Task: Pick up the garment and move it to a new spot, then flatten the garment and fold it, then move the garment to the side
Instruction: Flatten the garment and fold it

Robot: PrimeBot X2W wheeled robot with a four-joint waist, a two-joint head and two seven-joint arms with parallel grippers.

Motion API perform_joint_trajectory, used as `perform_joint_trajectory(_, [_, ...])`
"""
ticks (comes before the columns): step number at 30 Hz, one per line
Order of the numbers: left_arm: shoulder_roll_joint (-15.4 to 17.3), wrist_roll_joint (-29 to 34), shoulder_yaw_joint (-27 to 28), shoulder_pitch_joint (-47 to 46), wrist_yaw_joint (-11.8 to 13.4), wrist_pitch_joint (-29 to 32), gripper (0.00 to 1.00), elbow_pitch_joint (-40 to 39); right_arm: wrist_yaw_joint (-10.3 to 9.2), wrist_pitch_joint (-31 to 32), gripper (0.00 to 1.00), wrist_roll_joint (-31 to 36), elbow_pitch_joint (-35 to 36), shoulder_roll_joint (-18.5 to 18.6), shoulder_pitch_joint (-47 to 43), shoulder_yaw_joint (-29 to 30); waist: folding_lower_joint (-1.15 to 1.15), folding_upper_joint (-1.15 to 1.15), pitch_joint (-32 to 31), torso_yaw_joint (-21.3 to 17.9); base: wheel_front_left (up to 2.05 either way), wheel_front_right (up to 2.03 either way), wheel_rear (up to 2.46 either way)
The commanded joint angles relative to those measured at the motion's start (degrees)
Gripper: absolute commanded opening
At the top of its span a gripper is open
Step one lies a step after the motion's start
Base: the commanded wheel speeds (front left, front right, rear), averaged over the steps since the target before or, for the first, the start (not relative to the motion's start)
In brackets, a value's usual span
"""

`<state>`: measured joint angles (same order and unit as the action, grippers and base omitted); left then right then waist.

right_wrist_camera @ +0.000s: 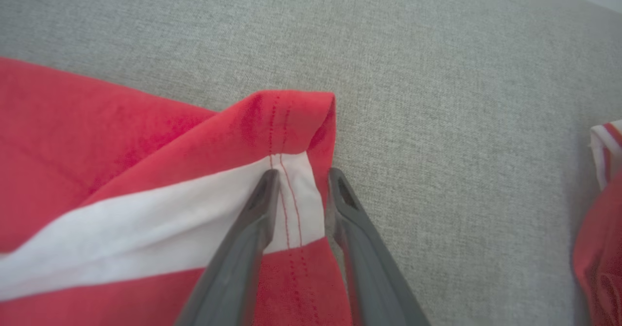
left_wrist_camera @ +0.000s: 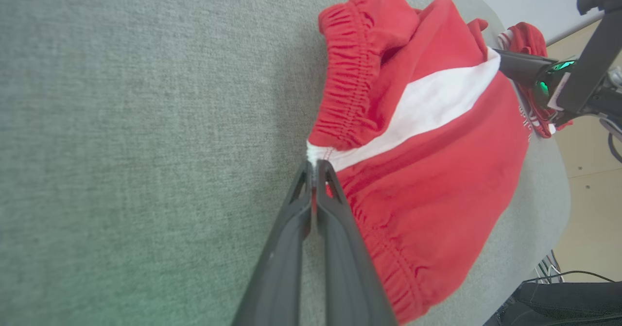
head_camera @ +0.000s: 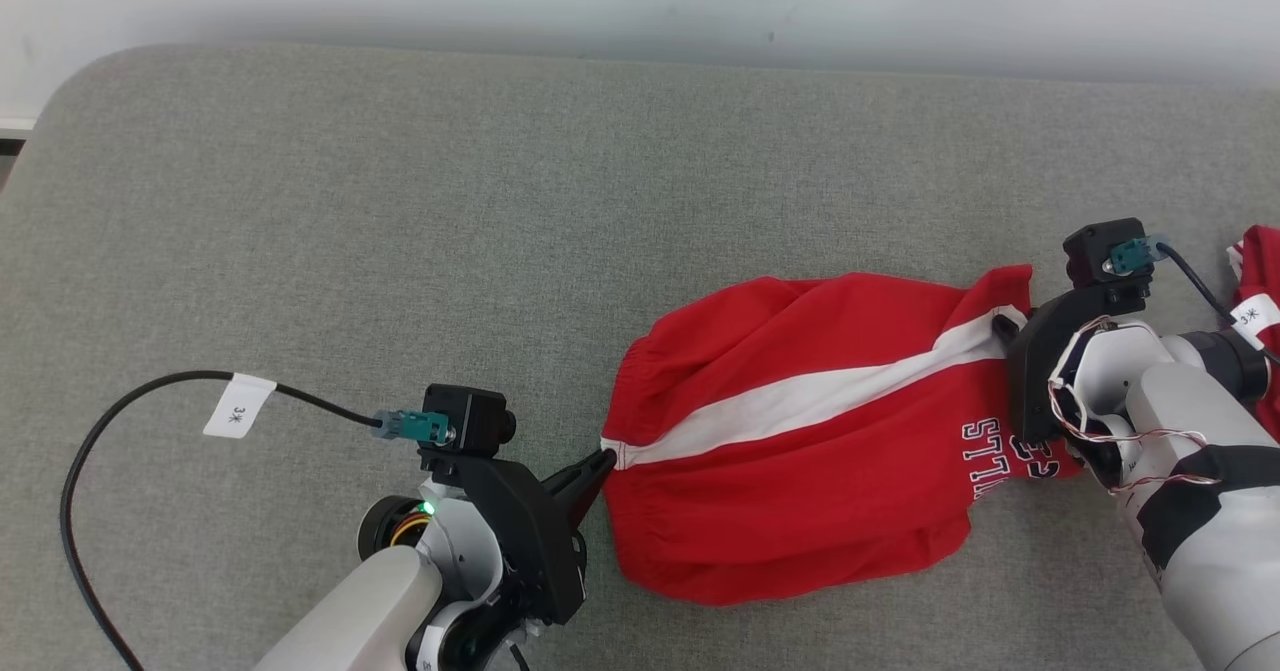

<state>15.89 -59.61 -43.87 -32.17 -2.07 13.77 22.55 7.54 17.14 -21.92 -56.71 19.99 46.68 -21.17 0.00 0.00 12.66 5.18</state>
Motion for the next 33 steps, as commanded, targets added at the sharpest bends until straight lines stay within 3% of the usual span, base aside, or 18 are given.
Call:
perform_joint_trajectory(1, [-0.1, -0.1, 0.0, -0.8, -0.2, 0.1, 0.0, 0.0, -0.12, 0.0, 0.46, -0.4, -0.3, -0.1, 0.2, -0.3, 0.0, 0.0, 0.1, 0.0, 0.0, 0.0, 0.0])
perform_joint_trajectory(4, [-0.1, -0.1, 0.0, -0.8, -0.3, 0.1, 0.0, 0.1, -0.12, 0.1, 0.25, -0.9, -0.7, -0.1, 0.4, -0.9, 0.0, 0.0, 0.3, 0.0, 0.0, 0.0, 0.0])
perform_joint_trajectory(7, [-0.1, -0.2, 0.0, -0.6, -0.3, 0.0, 0.0, 0.3, -0.12, -0.2, 0.15, -1.0, -1.0, -0.2, 0.6, -1.6, 0.0, 0.0, 0.3, -0.2, 0.0, 0.0, 0.0])
perform_joint_trajectory(8, [-0.1, -0.3, -0.1, -0.6, -0.4, 0.0, 0.0, 0.4, -0.12, -0.4, 0.02, -1.2, -1.1, -0.2, 0.7, -2.0, 0.0, 0.0, 0.1, -0.3, 0.0, 0.0, 0.0])
perform_joint_trajectory(9, [-0.2, -0.3, 0.0, -0.6, -0.4, -0.1, 0.0, 0.4, -0.12, -0.4, 0.0, -1.3, -1.2, -0.3, 0.7, -2.2, 0.0, 0.0, 0.1, -0.4, 0.0, 0.0, 0.0])
perform_joint_trajectory(15, [-0.1, -0.2, 0.5, -1.0, -0.3, -1.2, 0.0, 0.6, -0.12, -2.0, 0.0, -2.1, -0.6, -0.2, 1.4, -2.9, 0.0, 0.0, -0.5, -0.6, 0.0, 0.0, 0.0])
perform_joint_trajectory(22, [0.0, -1.7, 4.9, -1.9, -0.8, -7.3, 0.0, -2.0, -0.12, -7.6, 0.0, -5.7, 2.7, 0.5, 2.4, -0.4, 0.0, 0.0, -2.2, -1.1, 0.0, 0.0, 0.0])
perform_joint_trajectory(28, [0.3, -7.6, 10.4, -1.2, -0.3, -8.1, 0.0, -5.8, -0.12, -9.6, 0.0, -12.7, 9.0, 0.5, 2.7, 2.5, 0.0, 0.0, -2.7, -2.7, 0.0, 0.0, 0.0])
perform_joint_trajectory(33, [3.1, -15.5, 17.3, -2.7, 3.0, -3.7, 0.0, -8.4, -0.12, -10.1, 0.0, -17.3, 14.2, -2.3, 6.3, 4.5, 0.0, 0.0, 0.4, -6.2, 0.0, 0.0, 0.0])
